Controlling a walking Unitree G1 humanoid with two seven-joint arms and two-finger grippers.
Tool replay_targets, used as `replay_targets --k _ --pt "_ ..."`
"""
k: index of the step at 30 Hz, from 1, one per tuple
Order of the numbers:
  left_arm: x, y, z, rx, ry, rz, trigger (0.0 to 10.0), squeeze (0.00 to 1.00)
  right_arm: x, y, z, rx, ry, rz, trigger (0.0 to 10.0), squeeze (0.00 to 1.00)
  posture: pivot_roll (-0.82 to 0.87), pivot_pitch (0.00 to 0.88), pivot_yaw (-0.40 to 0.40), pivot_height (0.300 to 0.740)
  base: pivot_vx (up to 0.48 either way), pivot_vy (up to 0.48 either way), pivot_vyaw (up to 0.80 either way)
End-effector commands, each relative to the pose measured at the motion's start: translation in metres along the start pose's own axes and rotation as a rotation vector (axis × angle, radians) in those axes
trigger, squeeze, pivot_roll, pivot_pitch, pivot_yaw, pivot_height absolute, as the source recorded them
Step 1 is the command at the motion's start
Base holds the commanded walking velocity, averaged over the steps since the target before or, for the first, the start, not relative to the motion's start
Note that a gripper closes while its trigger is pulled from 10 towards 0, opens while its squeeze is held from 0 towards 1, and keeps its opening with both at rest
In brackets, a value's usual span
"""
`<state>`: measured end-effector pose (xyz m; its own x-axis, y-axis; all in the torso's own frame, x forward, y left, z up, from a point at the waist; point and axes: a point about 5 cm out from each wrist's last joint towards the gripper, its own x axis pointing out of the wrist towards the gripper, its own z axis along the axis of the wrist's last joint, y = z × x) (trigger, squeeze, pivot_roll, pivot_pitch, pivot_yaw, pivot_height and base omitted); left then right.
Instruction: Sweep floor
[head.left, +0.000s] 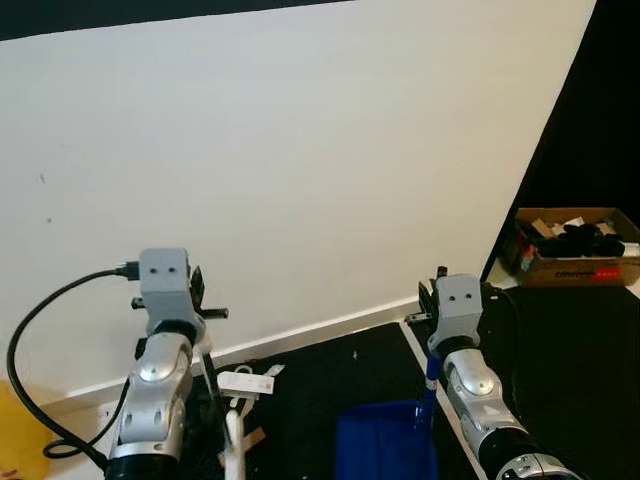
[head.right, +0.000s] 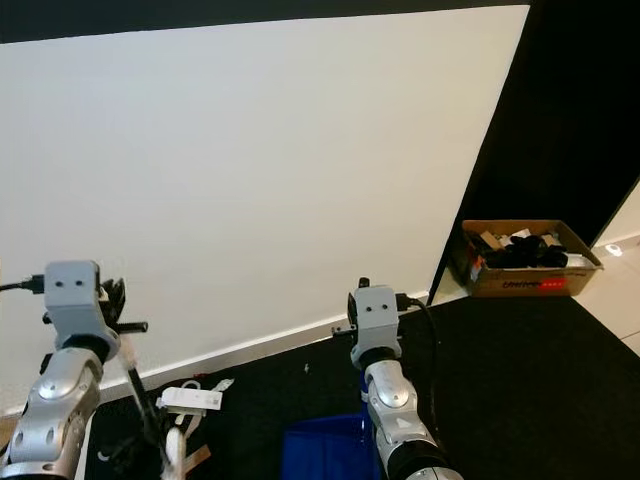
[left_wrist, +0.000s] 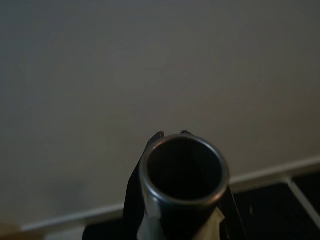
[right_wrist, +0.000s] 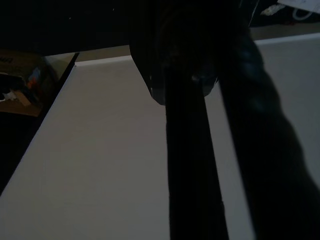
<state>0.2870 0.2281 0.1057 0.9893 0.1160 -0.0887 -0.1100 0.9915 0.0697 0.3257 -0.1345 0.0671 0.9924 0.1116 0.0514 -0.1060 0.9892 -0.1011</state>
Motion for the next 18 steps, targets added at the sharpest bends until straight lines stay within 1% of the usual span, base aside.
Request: replay_targets --k 1,3,4,6,12,18 --pt "-0.002 -0.007 -0.003 -0.003 -0.008 -0.024 10.0 0.00 0.002 0.003 0.003 -0.003 -0.019 0.016 10.0 0.00 0.10 0.023 0.042 0.740 0.000 0.000 0.00" --pt "-0.004 -0.010 -0.004 -0.003 -0.010 -0.032 10.0 0.00 0.002 0.004 0.003 0.001 -0.015 0.020 10.0 0.00 0.10 0.023 0.042 0.740 0.000 0.000 0.00" --pt "-0.005 -0.015 -0.004 -0.002 -0.018 -0.043 10.0 0.00 0.002 0.005 0.001 -0.006 -0.005 0.025 10.0 0.00 0.10 0.023 0.042 0.740 0.000 0.000 0.00" --pt "-0.005 -0.017 -0.004 -0.003 -0.023 -0.049 10.0 0.00 0.000 0.006 -0.003 -0.017 0.020 0.025 10.0 0.00 0.11 0.024 0.039 0.740 0.000 0.000 0.00" --pt "-0.004 -0.018 -0.002 -0.001 -0.029 -0.058 10.0 0.00 -0.003 0.004 -0.011 -0.027 0.065 0.027 10.0 0.00 0.11 0.023 0.040 0.740 0.000 0.000 0.00" --pt "-0.002 -0.016 -0.001 0.002 -0.036 -0.061 10.0 0.00 -0.003 0.002 -0.011 -0.029 0.070 0.024 10.0 0.00 0.11 0.019 0.046 0.740 0.000 0.000 0.00"
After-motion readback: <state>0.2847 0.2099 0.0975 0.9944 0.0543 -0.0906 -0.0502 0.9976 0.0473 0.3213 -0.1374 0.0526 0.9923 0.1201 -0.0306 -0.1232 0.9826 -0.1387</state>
